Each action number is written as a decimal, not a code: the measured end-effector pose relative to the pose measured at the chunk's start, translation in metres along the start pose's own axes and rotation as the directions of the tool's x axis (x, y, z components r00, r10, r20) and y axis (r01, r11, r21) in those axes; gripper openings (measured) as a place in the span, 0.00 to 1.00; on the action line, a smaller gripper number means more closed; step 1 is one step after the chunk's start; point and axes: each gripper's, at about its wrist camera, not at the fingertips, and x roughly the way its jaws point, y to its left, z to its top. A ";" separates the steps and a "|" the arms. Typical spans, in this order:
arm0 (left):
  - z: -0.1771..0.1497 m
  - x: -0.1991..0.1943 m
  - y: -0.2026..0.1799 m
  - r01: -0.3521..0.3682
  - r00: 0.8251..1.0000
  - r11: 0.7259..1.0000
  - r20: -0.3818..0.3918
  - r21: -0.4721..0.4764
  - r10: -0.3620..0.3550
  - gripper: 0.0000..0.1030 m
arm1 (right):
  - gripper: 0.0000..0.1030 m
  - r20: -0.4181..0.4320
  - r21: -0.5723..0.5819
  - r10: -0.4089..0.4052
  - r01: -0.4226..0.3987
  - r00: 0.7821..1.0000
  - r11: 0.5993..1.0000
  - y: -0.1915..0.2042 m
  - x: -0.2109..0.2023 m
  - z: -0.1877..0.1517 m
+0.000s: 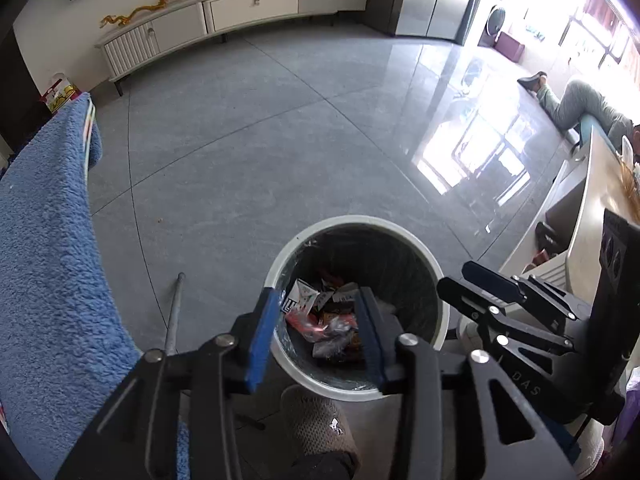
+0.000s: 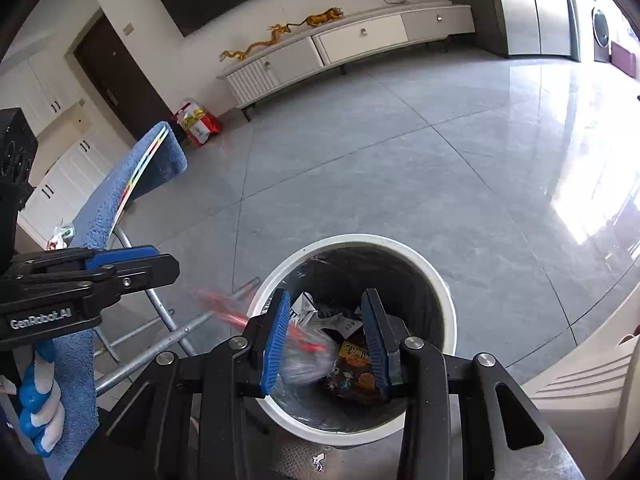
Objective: Collect trash
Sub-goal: 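Open both grippers to drop the wrapper and tissue into the bin, then move both open grippers back over the rug, then reach the left gripper toward the clear plastic bag while the right approaches the white wrapper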
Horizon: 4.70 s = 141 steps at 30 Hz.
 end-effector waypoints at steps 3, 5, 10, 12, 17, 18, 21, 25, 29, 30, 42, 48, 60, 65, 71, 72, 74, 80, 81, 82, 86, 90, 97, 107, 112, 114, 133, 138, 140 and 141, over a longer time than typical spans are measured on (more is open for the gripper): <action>-0.002 -0.006 0.001 0.001 1.000 1.000 0.005 -0.008 -0.001 0.38 | 0.37 0.014 -0.003 -0.002 0.002 1.000 1.000 0.003 -0.007 0.001; -0.004 -0.011 0.003 0.004 1.000 1.000 0.011 -0.014 -0.004 0.38 | 0.38 0.026 -0.009 -0.001 0.002 1.000 1.000 0.007 -0.013 -0.001; -0.008 -0.033 0.001 0.019 0.999 0.999 0.048 -0.026 -0.017 0.38 | 0.41 0.060 -0.016 0.004 -0.003 0.998 1.000 0.018 -0.031 -0.002; -0.010 -0.045 0.003 0.023 0.997 0.999 0.069 -0.033 -0.021 0.38 | 0.42 0.078 -0.014 0.005 -0.004 0.997 1.000 0.022 -0.041 -0.002; -0.017 -0.077 0.016 0.032 0.993 0.997 0.115 -0.063 -0.025 0.38 | 0.44 0.129 -0.016 0.014 -0.012 0.991 1.000 0.031 -0.068 0.001; -0.019 -0.084 0.019 0.035 0.992 0.997 0.126 -0.071 -0.026 0.38 | 0.44 0.144 -0.020 0.017 -0.015 0.989 1.000 0.034 -0.075 0.002; -0.027 -0.105 0.030 0.036 0.987 0.996 0.159 -0.084 -0.022 0.38 | 0.44 0.179 -0.034 0.031 -0.025 0.983 0.999 0.042 -0.094 0.006; -0.041 -0.137 0.045 0.030 0.977 0.994 0.211 -0.105 -0.007 0.47 | 0.45 0.231 -0.068 0.060 -0.046 0.971 0.997 0.064 -0.121 0.010; -0.059 -0.175 0.066 0.026 0.962 0.991 0.271 -0.130 0.011 0.48 | 0.47 0.279 -0.107 0.099 -0.072 0.955 0.992 0.091 -0.148 0.012; -0.062 -0.183 0.071 0.024 0.958 0.990 0.286 -0.135 0.016 0.48 | 0.47 0.293 -0.121 0.111 -0.079 0.950 0.990 0.099 -0.156 0.012; -0.156 -0.317 0.166 -0.047 0.845 0.956 0.498 -0.291 0.193 0.48 | 0.59 0.440 -0.271 0.218 -0.103 0.871 0.957 0.185 -0.247 0.009; -0.221 -0.375 0.221 -0.164 0.731 0.902 0.564 -0.400 0.384 0.53 | 0.80 0.493 -0.354 0.243 -0.062 0.835 0.933 0.236 -0.279 0.004; -0.306 -0.410 0.283 -0.358 0.616 0.720 0.428 -0.595 0.661 0.67 | 1.00 0.523 -0.430 0.232 0.019 0.820 0.902 0.303 -0.286 -0.007; -0.317 -0.412 0.297 -0.332 0.610 0.696 0.418 -0.637 0.673 0.67 | 1.00 0.503 -0.454 0.214 0.046 0.837 0.890 0.330 -0.271 -0.010; -0.317 -0.403 0.316 -0.310 0.627 0.687 0.402 -0.658 0.668 0.67 | 1.00 0.467 -0.462 0.192 0.053 0.863 0.885 0.347 -0.238 -0.011; -0.319 -0.401 0.318 -0.301 0.633 0.689 0.402 -0.659 0.661 0.67 | 1.00 0.456 -0.462 0.192 0.046 0.869 0.886 0.351 -0.233 -0.010; -0.320 -0.397 0.325 -0.288 0.643 0.693 0.403 -0.661 0.652 0.67 | 1.00 0.433 -0.459 0.187 0.037 0.882 0.888 0.356 -0.221 -0.011; -0.322 -0.384 0.345 -0.257 0.672 0.697 0.395 -0.670 0.627 0.67 | 1.00 0.403 -0.455 0.157 0.049 0.902 0.889 0.371 -0.198 -0.010; -0.323 -0.383 0.347 -0.252 0.676 0.698 0.394 -0.670 0.623 0.67 | 1.00 0.401 -0.456 0.151 0.053 0.904 0.888 0.374 -0.196 -0.010; -0.323 -0.381 0.350 -0.248 0.681 0.699 0.392 -0.671 0.618 0.67 | 1.00 0.398 -0.458 0.148 0.056 0.906 0.887 0.376 -0.193 -0.009; -0.324 -0.373 0.360 -0.235 0.701 0.704 0.385 -0.670 0.600 0.67 | 1.00 0.372 -0.466 0.129 0.064 0.919 0.882 0.384 -0.181 -0.011; -0.327 -0.368 0.369 -0.231 0.711 0.706 0.379 -0.669 0.592 0.67 | 1.00 0.355 -0.467 0.124 0.061 0.927 0.882 0.388 -0.172 -0.015; -0.334 -0.355 0.381 -0.209 0.732 0.702 0.367 -0.681 0.574 0.67 | 1.00 0.350 -0.463 0.113 0.067 0.930 0.884 0.395 -0.166 -0.017; -0.345 -0.343 0.395 -0.189 0.746 0.689 0.353 -0.700 0.564 0.67 | 1.00 0.343 -0.450 0.112 0.059 0.933 0.891 0.397 -0.156 -0.016; -0.344 -0.335 0.398 -0.177 0.768 0.692 0.341 -0.700 0.542 0.67 | 1.00 0.301 -0.445 0.117 0.031 0.947 0.895 0.394 -0.146 -0.015; -0.342 -0.331 0.397 -0.175 0.776 0.697 0.339 -0.695 0.532 0.67 | 1.00 0.281 -0.446 0.114 0.025 0.953 0.895 0.393 -0.142 -0.016; -0.328 -0.293 0.400 -0.145 0.835 0.727 0.311 -0.671 0.454 0.67 | 0.91 0.122 -0.447 0.162 -0.091 0.979 0.890 0.386 -0.098 -0.019; -0.327 -0.284 0.404 -0.140 0.848 0.719 0.292 -0.681 0.442 0.67 | 0.81 0.087 -0.444 0.170 -0.114 0.982 0.889 0.384 -0.087 -0.020; -0.327 -0.281 0.404 -0.138 0.852 0.716 0.288 -0.684 0.438 0.67 | 0.80 0.079 -0.443 0.170 -0.118 0.982 0.888 0.384 -0.084 -0.020; -0.327 -0.280 0.404 -0.138 0.854 0.715 0.284 -0.685 0.437 0.67 | 0.80 0.076 -0.443 0.172 -0.122 0.982 0.888 0.383 -0.083 -0.020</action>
